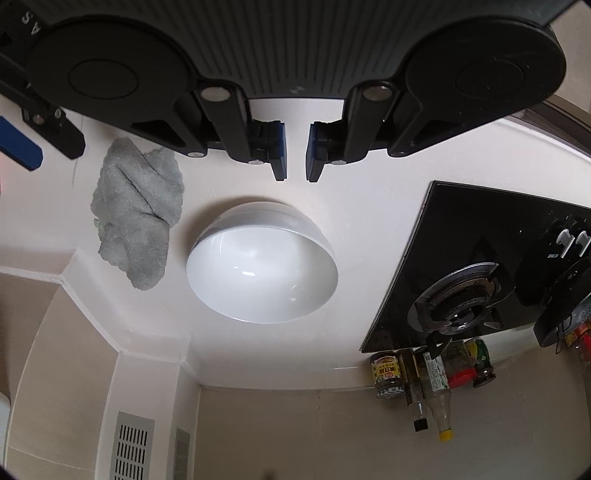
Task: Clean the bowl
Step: 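Move both tools toward the white bowl and grey towel, then grasp the grey towel with the right tool while the left tool grips the bowl rim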
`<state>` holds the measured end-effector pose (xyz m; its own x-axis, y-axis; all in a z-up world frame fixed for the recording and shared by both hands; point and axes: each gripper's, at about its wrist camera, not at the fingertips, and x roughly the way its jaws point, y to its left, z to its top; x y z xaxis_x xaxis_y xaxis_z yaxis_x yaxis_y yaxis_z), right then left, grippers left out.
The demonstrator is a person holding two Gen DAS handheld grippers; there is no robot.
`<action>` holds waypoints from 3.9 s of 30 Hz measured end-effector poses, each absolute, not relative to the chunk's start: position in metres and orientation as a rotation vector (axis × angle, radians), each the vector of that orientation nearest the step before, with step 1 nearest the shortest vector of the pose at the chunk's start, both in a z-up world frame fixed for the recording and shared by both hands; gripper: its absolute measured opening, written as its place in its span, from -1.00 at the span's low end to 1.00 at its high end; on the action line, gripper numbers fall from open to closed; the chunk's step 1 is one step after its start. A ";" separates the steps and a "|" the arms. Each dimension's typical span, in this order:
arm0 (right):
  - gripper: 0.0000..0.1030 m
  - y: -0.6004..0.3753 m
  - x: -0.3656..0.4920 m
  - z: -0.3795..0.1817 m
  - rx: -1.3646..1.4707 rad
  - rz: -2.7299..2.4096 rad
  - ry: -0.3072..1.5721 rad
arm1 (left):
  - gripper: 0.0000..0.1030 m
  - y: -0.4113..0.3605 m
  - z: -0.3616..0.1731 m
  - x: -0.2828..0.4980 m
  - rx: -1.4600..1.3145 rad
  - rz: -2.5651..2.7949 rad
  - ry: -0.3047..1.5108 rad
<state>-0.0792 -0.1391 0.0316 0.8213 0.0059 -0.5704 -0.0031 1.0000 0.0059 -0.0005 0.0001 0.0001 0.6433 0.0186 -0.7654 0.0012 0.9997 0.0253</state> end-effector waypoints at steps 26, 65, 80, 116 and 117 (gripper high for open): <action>-0.32 -0.134 -0.083 0.036 0.047 -0.036 0.686 | -0.78 0.025 0.007 -0.054 0.015 0.003 0.865; -0.33 -0.133 -0.041 0.015 0.024 -0.054 0.771 | -0.78 0.024 -0.006 -0.023 0.014 0.001 0.887; -0.33 -0.133 -0.018 0.009 0.039 -0.054 0.781 | -0.78 0.026 -0.013 0.009 0.011 -0.015 0.910; -0.33 -0.127 0.047 0.002 0.052 -0.168 0.743 | -0.78 0.080 -0.021 0.122 -0.108 -0.162 0.897; -0.33 -0.127 0.047 0.002 0.051 -0.172 0.741 | -0.78 0.081 -0.022 0.123 -0.116 -0.167 0.908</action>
